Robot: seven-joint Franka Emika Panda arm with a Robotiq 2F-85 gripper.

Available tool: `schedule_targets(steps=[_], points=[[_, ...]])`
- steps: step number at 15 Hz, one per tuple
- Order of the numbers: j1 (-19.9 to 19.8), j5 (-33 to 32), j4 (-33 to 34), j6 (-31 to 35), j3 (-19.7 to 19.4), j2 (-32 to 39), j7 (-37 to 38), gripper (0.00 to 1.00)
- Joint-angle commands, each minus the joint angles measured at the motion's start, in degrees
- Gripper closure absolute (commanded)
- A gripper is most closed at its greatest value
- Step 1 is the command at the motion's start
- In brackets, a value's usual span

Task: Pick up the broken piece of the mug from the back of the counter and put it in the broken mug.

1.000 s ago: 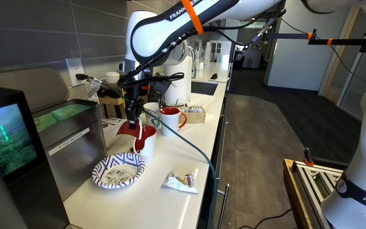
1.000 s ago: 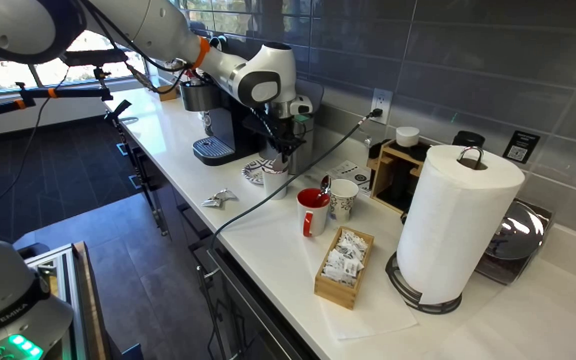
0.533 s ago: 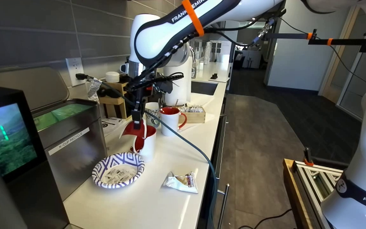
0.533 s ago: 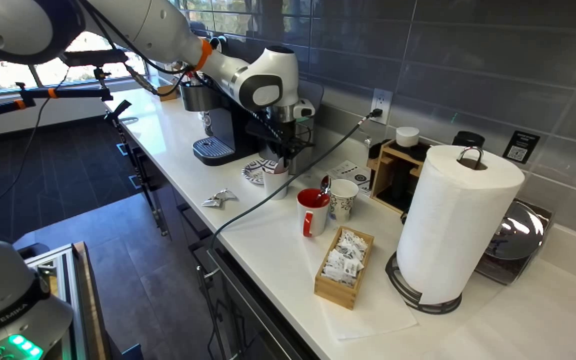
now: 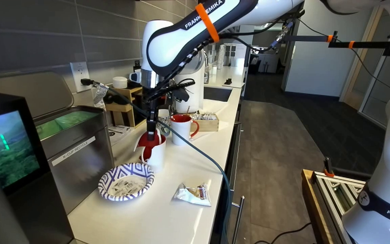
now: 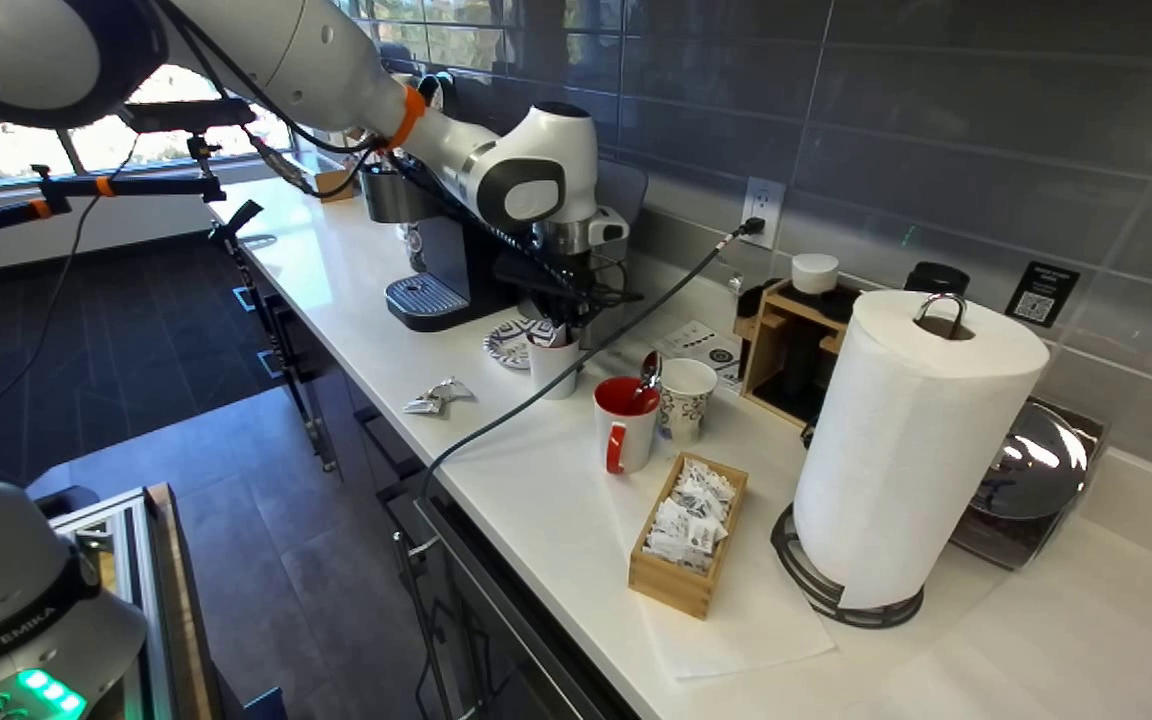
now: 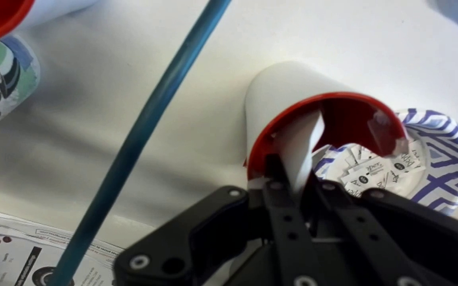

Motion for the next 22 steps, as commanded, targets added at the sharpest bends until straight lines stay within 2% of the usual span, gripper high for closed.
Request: schedule_targets(steps=[1,8,9,10,11,12,15,16,17,18,19,22], points=[[-0.6,-0.8,-3.0,0.6,0.7,-1.8,-2.9,0.97],[0.4,-2.9,-4.9,1.9,0.6,-2.2,-3.2,0.97],[0.5,-3.0,-5.1,1.8,0.7,-2.3,-3.3,0.89],[0.6,-3.2,-5.2,1.6,0.7,-2.4,-3.1,0.64],[0.7,-3.4,-5.2,1.6,0.7,-2.4,-3.0,0.64],[0.8,-3.7,-5.3,1.6,0.7,-2.4,-2.9,0.58],[0.9,-4.3,-5.5,1.6,0.7,-2.6,-2.8,0.34],[0.9,-4.4,-5.6,1.7,0.7,-2.7,-2.8,0.59],[1.0,-4.5,-5.8,1.6,0.7,-2.8,-2.7,0.70],[0.9,-4.4,-5.7,1.4,0.7,-2.9,-2.6,0.46],[0.9,-4.2,-5.6,1.3,0.7,-3.0,-2.6,0.32],[0.3,-1.6,-4.9,0.8,1.3,-3.6,-2.2,0.15]])
